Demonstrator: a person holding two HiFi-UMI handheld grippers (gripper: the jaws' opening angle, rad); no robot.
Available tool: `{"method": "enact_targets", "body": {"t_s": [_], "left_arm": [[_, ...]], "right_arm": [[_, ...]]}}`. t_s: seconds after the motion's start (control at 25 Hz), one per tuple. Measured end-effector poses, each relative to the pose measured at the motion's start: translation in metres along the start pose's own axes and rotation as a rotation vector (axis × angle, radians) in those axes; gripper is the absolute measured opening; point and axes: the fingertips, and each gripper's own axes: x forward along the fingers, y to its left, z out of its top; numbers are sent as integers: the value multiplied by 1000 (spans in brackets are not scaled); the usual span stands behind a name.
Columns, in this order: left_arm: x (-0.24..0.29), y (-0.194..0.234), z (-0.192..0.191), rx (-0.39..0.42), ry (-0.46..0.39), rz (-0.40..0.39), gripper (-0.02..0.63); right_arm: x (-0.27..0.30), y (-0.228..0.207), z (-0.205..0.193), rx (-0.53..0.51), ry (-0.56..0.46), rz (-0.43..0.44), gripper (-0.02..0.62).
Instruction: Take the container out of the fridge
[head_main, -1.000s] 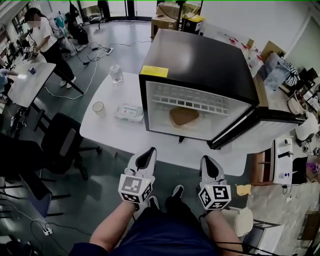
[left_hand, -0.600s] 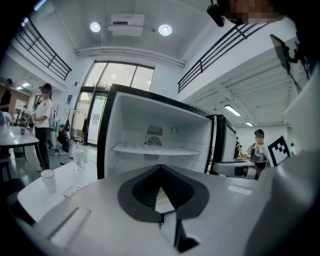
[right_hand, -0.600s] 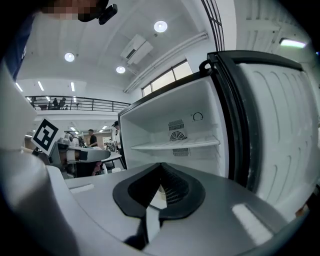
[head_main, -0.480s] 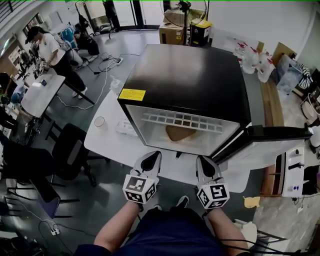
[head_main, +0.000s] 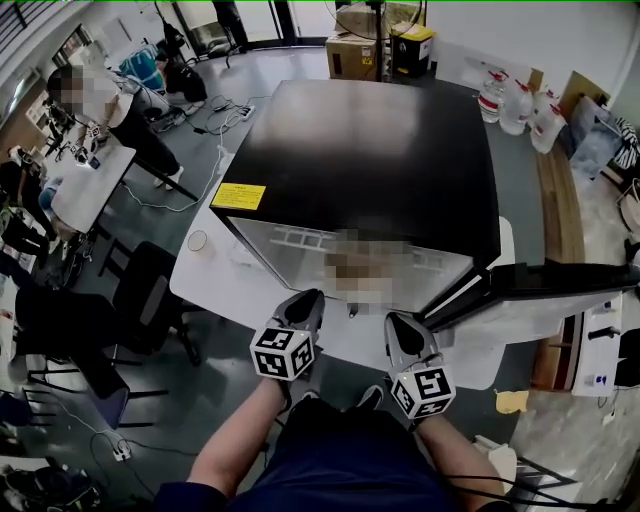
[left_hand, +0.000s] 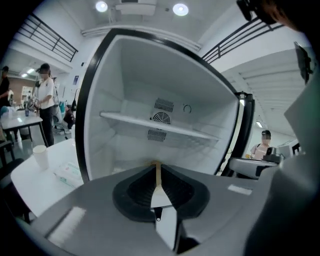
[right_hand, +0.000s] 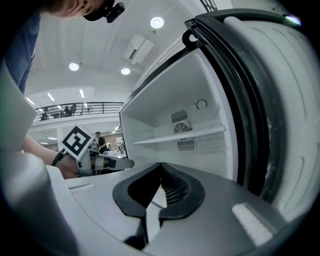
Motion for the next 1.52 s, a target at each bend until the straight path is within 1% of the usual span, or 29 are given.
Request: {"method": "enact_targets", "body": {"t_s": [0.12, 0.28, 0.44, 0.56, 0.64, 0.8, 0.88, 1.0, 1.08, 1.36, 1.52], "left_arm": [[13, 12, -10, -47, 42, -2, 3], [40, 19, -22, -63, 97, -18, 3], [65, 23, -40, -77, 172, -43, 4], [81, 29, -48, -117, 195, -56, 5], [89, 33, -54, -175, 206, -67, 5], [104, 41, -65, -322, 219, -88, 6], [111, 44, -70, -440, 210, -84, 15], [116, 56, -75, -647, 164, -34, 52], [120, 63, -76, -730, 137, -15, 69], [133, 79, -87, -876, 120, -7, 72], [136, 74, -92, -892, 133, -8, 71]], "right_arm": [[-1, 3, 0, 5, 5, -21, 6], [-3, -8, -9, 20, 23, -77, 6], [-9, -17, -21, 45, 40, -138, 6], [-9, -20, -35, 66, 61, -167, 6], [-10, -17, -46, 78, 84, -181, 6], [-15, -10, -59, 94, 109, -200, 6], [-20, -10, -64, 103, 117, -212, 6], [-33, -14, -73, 127, 130, -245, 6], [-40, -18, -76, 137, 130, -268, 6], [-57, -20, -88, 172, 141, -325, 6], [-69, -21, -93, 178, 157, -365, 6]]}}
